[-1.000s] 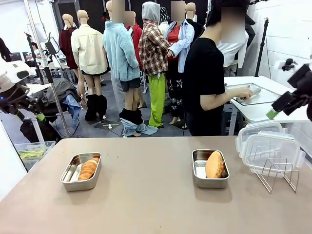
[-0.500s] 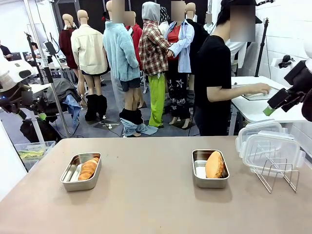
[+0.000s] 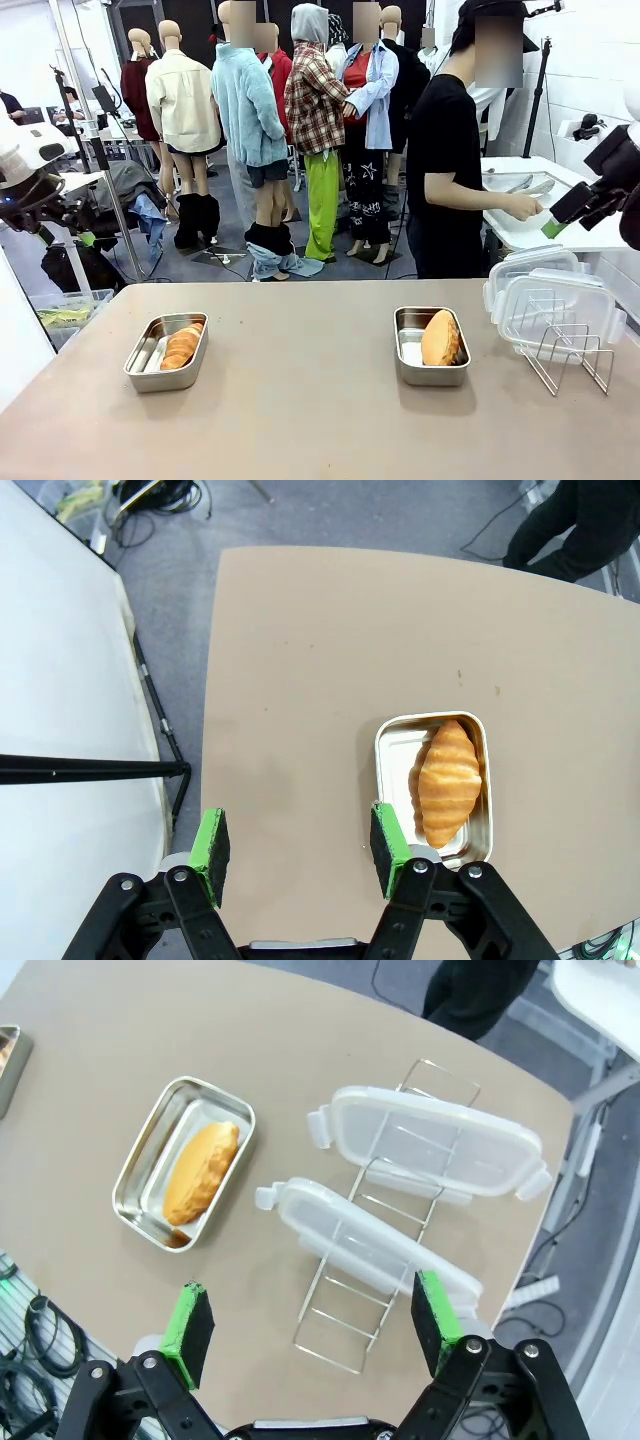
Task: Place the bread in airtight containers.
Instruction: Pick up one Airtight Container lid and hand it to the human.
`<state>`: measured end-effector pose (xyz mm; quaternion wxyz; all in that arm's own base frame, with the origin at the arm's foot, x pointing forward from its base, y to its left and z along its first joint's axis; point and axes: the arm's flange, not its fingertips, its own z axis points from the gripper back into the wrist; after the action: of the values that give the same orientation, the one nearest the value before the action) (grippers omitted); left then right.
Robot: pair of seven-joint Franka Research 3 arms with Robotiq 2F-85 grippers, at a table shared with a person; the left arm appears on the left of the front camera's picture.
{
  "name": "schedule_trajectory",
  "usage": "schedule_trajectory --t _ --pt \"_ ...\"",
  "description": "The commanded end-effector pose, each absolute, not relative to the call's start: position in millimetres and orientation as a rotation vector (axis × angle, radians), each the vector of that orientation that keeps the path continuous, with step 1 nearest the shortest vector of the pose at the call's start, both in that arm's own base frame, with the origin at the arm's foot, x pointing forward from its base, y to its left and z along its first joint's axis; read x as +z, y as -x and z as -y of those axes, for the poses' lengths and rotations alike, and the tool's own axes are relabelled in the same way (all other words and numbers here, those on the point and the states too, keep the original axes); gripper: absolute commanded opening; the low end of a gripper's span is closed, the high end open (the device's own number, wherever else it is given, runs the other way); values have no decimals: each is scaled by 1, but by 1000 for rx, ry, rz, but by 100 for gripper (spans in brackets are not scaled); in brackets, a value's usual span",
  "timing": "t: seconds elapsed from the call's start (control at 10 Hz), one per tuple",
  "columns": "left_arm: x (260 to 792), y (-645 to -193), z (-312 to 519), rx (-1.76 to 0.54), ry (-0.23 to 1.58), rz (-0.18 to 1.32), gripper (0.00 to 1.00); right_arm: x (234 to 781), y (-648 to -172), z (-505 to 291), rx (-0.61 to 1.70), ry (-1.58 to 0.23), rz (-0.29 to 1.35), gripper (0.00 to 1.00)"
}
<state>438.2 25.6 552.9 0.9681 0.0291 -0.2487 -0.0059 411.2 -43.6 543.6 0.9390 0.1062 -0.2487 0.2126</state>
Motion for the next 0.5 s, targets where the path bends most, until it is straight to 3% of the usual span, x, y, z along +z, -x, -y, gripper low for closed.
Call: schedule_trajectory --t 0.0,0.4 --pt "554 -437 -26 8 -61 506 74 540 -413 42 418 -219 514 98" --pt "554 -437 -26 8 -61 506 74 540 -413 42 418 -219 514 98"
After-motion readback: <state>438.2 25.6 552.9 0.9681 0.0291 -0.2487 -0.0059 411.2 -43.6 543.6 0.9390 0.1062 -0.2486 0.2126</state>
